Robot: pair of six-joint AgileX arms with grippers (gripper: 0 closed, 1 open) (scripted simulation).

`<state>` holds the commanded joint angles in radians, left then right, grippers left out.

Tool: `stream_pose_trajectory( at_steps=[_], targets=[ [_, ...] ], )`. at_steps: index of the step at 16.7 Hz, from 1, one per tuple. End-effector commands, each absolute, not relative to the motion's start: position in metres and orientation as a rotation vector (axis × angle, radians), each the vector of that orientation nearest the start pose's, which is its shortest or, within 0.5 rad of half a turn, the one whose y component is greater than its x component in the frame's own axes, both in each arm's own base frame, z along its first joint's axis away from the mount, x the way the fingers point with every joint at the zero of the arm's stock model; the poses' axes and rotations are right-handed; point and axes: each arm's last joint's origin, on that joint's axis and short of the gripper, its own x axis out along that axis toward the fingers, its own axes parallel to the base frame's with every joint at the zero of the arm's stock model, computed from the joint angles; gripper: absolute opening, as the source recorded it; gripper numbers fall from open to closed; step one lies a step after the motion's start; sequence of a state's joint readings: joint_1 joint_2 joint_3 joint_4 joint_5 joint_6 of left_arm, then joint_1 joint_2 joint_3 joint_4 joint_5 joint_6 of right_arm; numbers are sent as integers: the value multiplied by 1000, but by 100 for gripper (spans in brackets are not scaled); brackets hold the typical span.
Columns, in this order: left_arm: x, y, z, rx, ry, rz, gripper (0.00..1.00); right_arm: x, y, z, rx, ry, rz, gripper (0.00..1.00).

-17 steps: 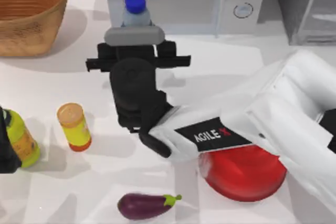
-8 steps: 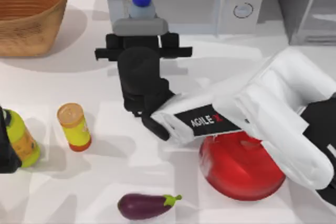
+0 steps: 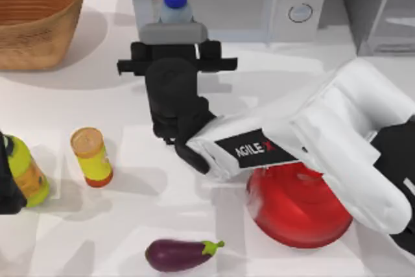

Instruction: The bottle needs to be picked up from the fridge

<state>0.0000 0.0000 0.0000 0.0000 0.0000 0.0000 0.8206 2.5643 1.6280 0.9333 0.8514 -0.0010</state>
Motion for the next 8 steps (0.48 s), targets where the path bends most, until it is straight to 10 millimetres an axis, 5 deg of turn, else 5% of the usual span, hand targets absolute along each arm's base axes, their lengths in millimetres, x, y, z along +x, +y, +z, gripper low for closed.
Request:
stream_pose_trajectory(
  at_steps=[8],
  targets=[
    [106,-1,160,0,0,0,100,373,376,81,-9,-4,-2,98]
  ],
)
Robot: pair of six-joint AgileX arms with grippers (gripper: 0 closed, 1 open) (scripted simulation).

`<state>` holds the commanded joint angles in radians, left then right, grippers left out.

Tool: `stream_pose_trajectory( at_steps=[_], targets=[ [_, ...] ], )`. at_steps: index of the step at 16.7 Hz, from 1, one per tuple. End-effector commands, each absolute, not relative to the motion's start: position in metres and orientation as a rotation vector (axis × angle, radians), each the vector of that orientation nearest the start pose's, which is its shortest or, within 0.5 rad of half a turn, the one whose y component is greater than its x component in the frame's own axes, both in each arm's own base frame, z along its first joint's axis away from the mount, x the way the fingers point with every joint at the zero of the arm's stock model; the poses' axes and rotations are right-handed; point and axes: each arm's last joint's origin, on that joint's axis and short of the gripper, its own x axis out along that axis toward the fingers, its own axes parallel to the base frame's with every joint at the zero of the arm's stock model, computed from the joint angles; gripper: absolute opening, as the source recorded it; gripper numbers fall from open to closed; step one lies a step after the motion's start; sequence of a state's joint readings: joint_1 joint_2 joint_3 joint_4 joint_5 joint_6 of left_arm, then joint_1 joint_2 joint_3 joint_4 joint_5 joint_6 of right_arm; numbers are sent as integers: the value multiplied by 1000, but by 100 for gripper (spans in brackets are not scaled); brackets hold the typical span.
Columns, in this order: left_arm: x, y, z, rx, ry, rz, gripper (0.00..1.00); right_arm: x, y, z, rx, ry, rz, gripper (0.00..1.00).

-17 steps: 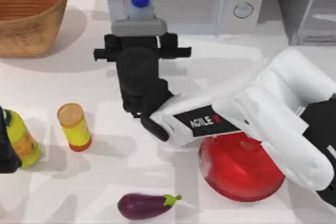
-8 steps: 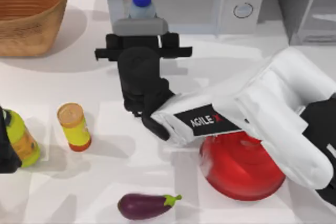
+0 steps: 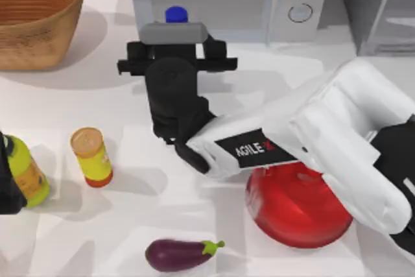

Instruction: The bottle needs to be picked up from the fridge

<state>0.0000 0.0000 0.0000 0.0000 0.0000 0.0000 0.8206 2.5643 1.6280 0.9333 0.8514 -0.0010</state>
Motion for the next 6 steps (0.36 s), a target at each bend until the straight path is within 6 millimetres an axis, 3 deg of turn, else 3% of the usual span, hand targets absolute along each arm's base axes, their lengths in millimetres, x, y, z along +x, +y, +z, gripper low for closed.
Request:
stream_pose_trajectory(
  at_steps=[6],
  targets=[
    [106,-1,160,0,0,0,100,373,376,81,-9,-4,-2,100]
  ],
)
